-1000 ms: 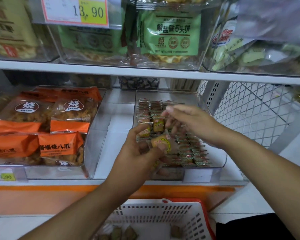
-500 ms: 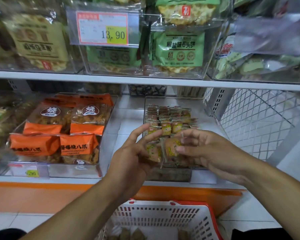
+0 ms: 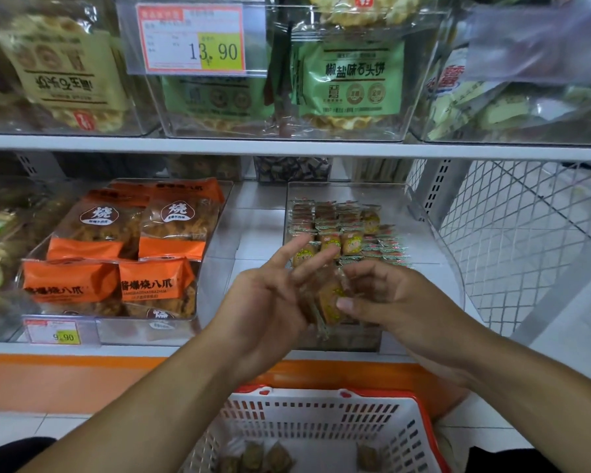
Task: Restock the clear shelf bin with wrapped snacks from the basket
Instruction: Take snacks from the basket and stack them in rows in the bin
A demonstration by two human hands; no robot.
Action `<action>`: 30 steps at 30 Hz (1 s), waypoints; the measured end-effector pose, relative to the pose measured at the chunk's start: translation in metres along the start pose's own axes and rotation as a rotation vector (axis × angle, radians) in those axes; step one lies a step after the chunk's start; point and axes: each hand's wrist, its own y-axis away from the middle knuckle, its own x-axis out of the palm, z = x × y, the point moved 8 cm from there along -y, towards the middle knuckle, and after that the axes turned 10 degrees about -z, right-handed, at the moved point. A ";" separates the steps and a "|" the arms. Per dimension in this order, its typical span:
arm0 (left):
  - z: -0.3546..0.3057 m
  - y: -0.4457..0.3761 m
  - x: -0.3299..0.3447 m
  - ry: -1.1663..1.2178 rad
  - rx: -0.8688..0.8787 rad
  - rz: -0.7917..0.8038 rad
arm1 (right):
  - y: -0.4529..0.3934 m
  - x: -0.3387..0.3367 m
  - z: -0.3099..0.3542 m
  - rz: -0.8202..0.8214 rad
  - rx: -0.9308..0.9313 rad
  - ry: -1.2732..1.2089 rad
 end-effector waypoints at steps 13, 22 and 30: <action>0.021 -0.010 -0.013 -0.078 -0.049 -0.097 | -0.007 -0.015 0.034 0.209 -0.268 0.585; 0.019 -0.041 -0.002 -0.110 0.056 -0.199 | -0.039 -0.030 0.026 0.234 -0.059 0.357; 0.012 -0.070 0.011 -1.191 0.507 -0.206 | -0.118 -0.091 0.025 -0.371 -0.206 1.000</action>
